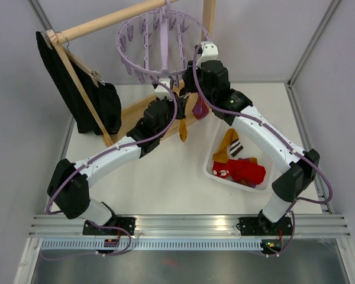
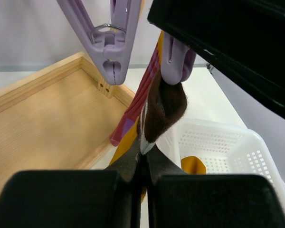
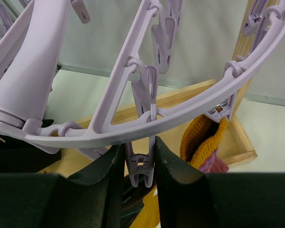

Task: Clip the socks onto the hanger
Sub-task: Clamp the sock onto the hanger.

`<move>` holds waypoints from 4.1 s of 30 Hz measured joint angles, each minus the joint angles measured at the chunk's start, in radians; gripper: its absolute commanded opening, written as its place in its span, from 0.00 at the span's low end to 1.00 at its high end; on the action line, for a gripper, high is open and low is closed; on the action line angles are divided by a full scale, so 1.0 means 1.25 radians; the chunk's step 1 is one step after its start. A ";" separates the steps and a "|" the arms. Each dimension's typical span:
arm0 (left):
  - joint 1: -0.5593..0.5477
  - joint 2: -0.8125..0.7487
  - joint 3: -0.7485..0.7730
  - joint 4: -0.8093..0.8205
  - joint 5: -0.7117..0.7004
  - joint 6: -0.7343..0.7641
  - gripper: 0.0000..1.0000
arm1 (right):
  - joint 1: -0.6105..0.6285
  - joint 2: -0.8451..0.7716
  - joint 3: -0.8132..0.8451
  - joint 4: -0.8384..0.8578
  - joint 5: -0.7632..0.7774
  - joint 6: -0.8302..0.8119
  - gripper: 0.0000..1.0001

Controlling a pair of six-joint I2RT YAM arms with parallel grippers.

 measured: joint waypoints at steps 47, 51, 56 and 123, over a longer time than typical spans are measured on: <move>-0.007 -0.036 -0.099 0.119 -0.043 -0.113 0.02 | 0.037 0.044 0.062 -0.047 0.102 -0.008 0.00; -0.007 -0.036 -0.099 0.121 -0.030 -0.113 0.02 | 0.039 0.044 0.063 -0.048 0.104 -0.008 0.00; -0.007 -0.036 -0.099 0.124 -0.023 -0.113 0.02 | 0.042 0.044 0.063 -0.047 0.107 -0.008 0.00; -0.010 -0.016 -0.081 0.143 0.024 -0.111 0.02 | 0.048 0.052 0.069 -0.053 0.109 -0.008 0.00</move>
